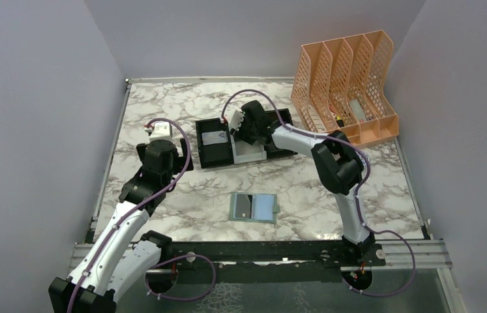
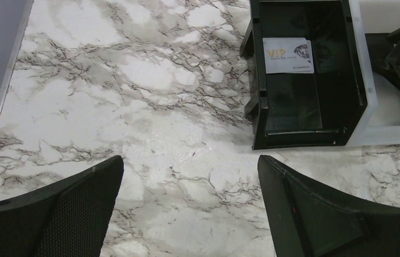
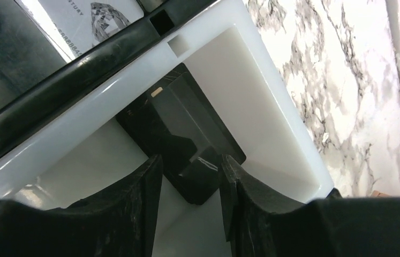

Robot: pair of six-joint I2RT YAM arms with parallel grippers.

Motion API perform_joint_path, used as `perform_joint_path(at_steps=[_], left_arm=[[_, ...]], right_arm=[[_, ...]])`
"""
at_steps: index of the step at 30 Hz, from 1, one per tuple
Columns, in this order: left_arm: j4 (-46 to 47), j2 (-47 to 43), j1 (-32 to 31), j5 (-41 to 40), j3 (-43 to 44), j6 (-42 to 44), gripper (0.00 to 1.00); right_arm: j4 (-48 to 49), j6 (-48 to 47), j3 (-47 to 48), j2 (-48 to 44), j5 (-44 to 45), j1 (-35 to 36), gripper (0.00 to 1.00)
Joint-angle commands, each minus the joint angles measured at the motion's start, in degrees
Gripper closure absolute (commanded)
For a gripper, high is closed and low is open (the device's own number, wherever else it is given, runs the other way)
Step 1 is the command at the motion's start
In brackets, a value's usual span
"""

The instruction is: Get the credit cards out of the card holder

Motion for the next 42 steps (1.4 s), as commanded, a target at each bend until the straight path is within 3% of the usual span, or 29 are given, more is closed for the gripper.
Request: perform_joint_path(at_steps=[1,9,15,24,28,30,32,36,42], left_arm=[[1.04,-0.23,0.24,1.73,-0.50,0.71,0.01],[1.03,0.41,0.19,2.78,-0.33,0.62,0.01],[1.04,0.67,0.20,2.74,-0.23,0.54,0.01],[1.36,0.69,0.17,3.04,-0.49,0.35,0.01],[1.94,0.80,0.19,4.78,-0.54,0.49,0.01],[2.43,0.98,0.17,6.29,-0.73,0.53,0.01],[2.77,1.38,0.17,8.02,-0.76,0.53,0.01],[3.07,2.69,0.20,12.77,-0.43,0.63,0.01],[7.67,4.67,0.17,29.00,-1.55,-2.69,0.01]], right_arm=[[3.25,7.28,-2.54,-5.56,-3.51,-0.35,0.56],[13.47,26.53,-18.49,-21.93,-0.90,-0.35,0.55],[14.21,44.79,-29.65,-32.83,0.42,-0.59,0.50],[14.87,65.49,-43.72,-45.82,-9.56,-0.65,0.40],[14.76,74.91,-48.26,-49.14,-15.02,-0.67,0.22],[21.53,79.06,-52.83,-49.95,-21.18,-0.62,0.19],[30.99,84.02,-58.66,-49.92,-27.32,-0.68,0.08],[49.33,93.58,-68.64,-47.92,-33.55,-0.66,0.05],[41.98,92.81,-66.82,-45.19,-37.57,-0.53,0.07]])
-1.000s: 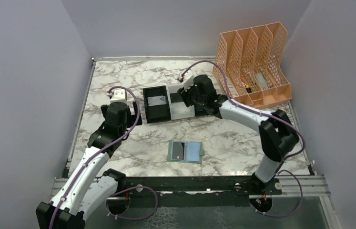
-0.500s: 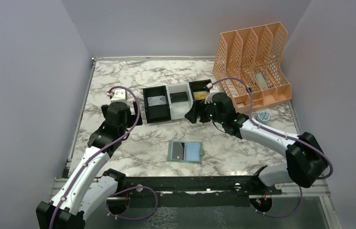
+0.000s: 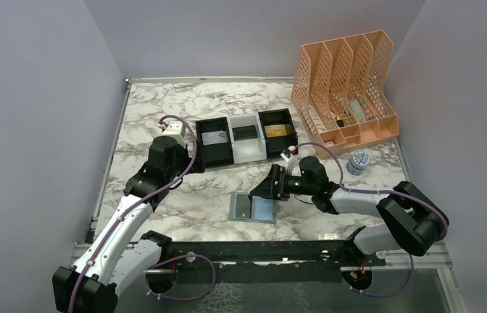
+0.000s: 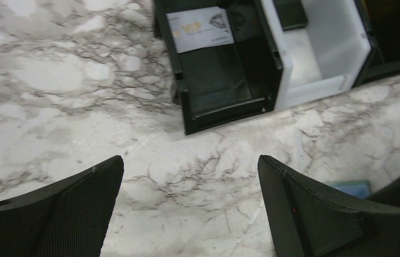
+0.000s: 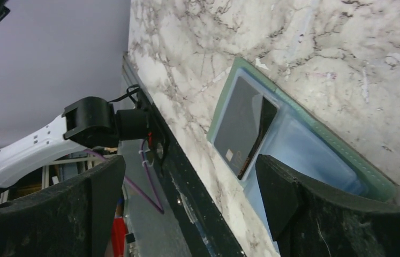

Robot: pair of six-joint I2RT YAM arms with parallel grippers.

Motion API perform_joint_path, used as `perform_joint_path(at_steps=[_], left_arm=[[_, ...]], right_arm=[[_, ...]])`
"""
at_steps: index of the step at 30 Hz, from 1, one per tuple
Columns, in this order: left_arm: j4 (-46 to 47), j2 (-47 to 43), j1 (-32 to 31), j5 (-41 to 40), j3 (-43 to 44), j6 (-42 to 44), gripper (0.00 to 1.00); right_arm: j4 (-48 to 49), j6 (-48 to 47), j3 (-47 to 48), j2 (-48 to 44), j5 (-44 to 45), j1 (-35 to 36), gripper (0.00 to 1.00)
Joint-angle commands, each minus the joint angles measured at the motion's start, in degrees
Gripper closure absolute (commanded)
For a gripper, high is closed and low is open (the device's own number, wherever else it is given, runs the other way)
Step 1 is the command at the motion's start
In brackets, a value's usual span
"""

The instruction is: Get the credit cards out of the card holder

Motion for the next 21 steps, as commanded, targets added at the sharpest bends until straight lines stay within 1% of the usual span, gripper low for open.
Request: perform_joint_path(at_steps=[1,2,4,8,11,13,17,21], left_arm=[[6.00,1.61,0.17,16.39,-2.31,-4.48,0.01],[7.08,2.39,0.21,18.86,-3.18,-6.05,0.01],[8.56,3.59,0.17,23.72,-4.75,-9.49,0.04],[12.90,6.11,0.17,33.00,-8.61,-16.26,0.07],[18.26,7.63,0.02,37.34,-11.28,-21.12,0.09],[20.72,8.89,-0.86,38.25,-12.29,-22.59,0.10],[20.91,11.67,-3.75,38.22,-12.11,-22.17,0.12],[20.80,12.76,-6.99,34.94,-12.77,-22.47,0.17]], right_arm=[[2.51,2.54,1.56,0.14,-4.70,0.02,0.08],[1.86,2.49,0.98,-0.36,-3.72,0.04,0.09],[-0.35,2.33,0.27,-1.76,-1.39,0.04,0.10],[-2.44,0.76,0.16,-2.83,-0.43,0.08,0.15],[-3.67,0.13,0.87,-2.04,-0.27,0.10,0.21],[-3.66,0.11,1.34,-0.84,-0.44,0.24,0.24],[-3.19,-0.59,3.34,2.57,-1.90,1.30,0.31],[-4.10,-1.57,5.60,6.19,-2.92,2.33,0.38]])
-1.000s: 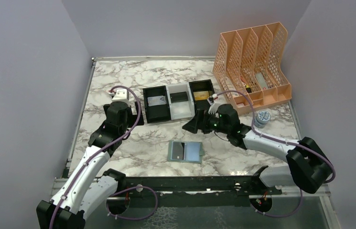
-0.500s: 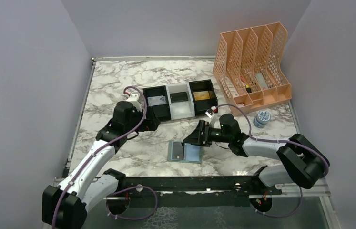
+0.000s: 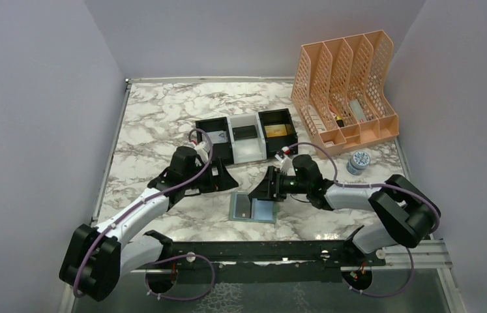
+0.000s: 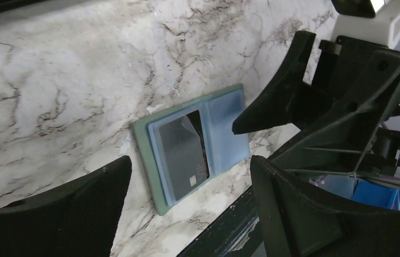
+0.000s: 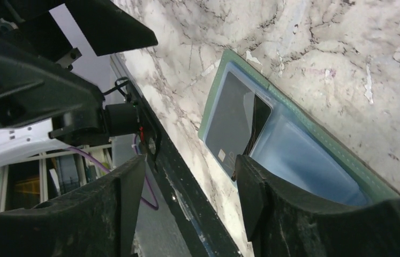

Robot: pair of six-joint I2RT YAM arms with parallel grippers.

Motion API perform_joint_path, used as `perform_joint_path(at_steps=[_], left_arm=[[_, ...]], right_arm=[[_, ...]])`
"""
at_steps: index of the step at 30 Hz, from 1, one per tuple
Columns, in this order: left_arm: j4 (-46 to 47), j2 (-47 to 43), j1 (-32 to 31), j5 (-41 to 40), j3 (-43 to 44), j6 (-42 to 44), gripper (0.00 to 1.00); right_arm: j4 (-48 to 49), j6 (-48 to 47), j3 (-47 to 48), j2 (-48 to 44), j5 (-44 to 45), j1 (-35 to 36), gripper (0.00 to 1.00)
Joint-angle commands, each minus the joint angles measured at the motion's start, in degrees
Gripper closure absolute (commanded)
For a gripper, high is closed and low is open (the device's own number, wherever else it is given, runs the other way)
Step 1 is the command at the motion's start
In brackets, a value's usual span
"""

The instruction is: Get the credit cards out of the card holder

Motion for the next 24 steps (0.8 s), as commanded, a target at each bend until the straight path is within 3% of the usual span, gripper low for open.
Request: perform_joint_path(at_steps=[1,7,12,24], left_arm=[[2.89,0.66,-3.56,-0.77,-0.90,-1.67,0.18],[2.82,1.23,-8.67,-5.77,-1.32,-2.53,0.23],[2.27,2.94,-10.38,-6.45,-0.90,-1.29,0.34],[1.46,10.03,-14.51,-7.65,0.19,1.07,0.52]], right_arm=[[-1.40,-1.69,2.97,3.07,-1.02,1.25,0.40],[-1.75,-1.42,4.22,5.50,0.59,2.90,0.47],[-3.66,-1.57,5.79,7.78,2.00,3.77,0.57],[-4.57,0.57,3.37,13.33,9.54,3.78,0.65]])
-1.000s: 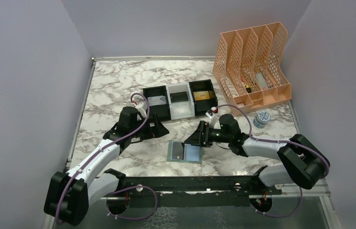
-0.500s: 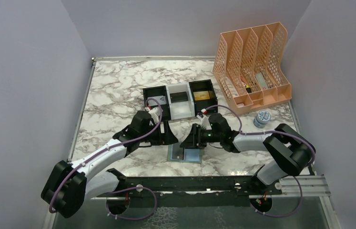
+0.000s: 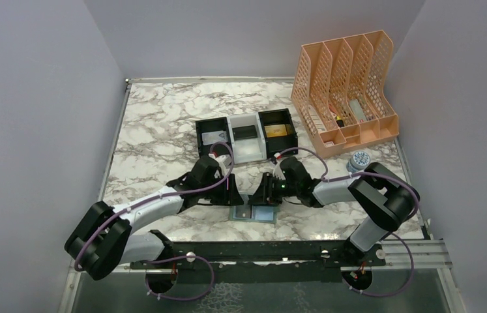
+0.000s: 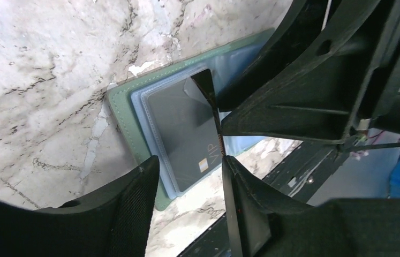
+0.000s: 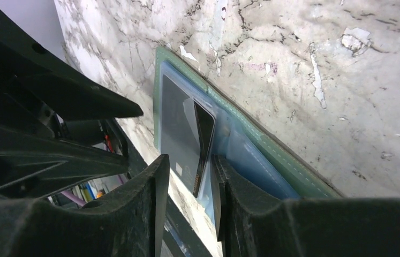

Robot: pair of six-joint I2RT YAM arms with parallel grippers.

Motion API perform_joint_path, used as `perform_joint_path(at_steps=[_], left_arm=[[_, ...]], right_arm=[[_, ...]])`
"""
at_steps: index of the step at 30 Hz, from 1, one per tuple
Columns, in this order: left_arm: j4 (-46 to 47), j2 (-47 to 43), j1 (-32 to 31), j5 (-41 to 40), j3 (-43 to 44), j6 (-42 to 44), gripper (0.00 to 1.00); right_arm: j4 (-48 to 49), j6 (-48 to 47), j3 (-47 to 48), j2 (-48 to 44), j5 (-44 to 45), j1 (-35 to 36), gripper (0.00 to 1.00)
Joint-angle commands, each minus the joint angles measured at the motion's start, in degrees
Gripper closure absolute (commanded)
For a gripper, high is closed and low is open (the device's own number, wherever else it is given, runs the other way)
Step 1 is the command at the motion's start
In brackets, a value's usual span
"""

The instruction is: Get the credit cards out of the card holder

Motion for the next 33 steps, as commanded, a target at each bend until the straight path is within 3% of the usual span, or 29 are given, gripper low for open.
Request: perform_joint_path(at_steps=[1,14,27,33], left_arm=[[0.25,2.65,-1.74,-2.01,1.10,1.82,0.54],[-2.42,8.62,-4.57,-5.67,3.48,3.85,0.83],[-5.78,10.21,-5.49,-7.84,5.02,5.65,0.83],[-6.60,9.97,-5.77,-8.66,5.26,5.69,0.81]], right_arm=[[-0.87,1.01,-1.32,2.10,5.39,0.52,0.66],[-2.43,1.11,-0.83,-0.32,7.39,0.50,0.78],[-0.44,3.06,-0.86,-1.54,5.37,0.44,0.98],[-3.38,2.01,-0.87,-4.24,7.54,0.44,0.99]])
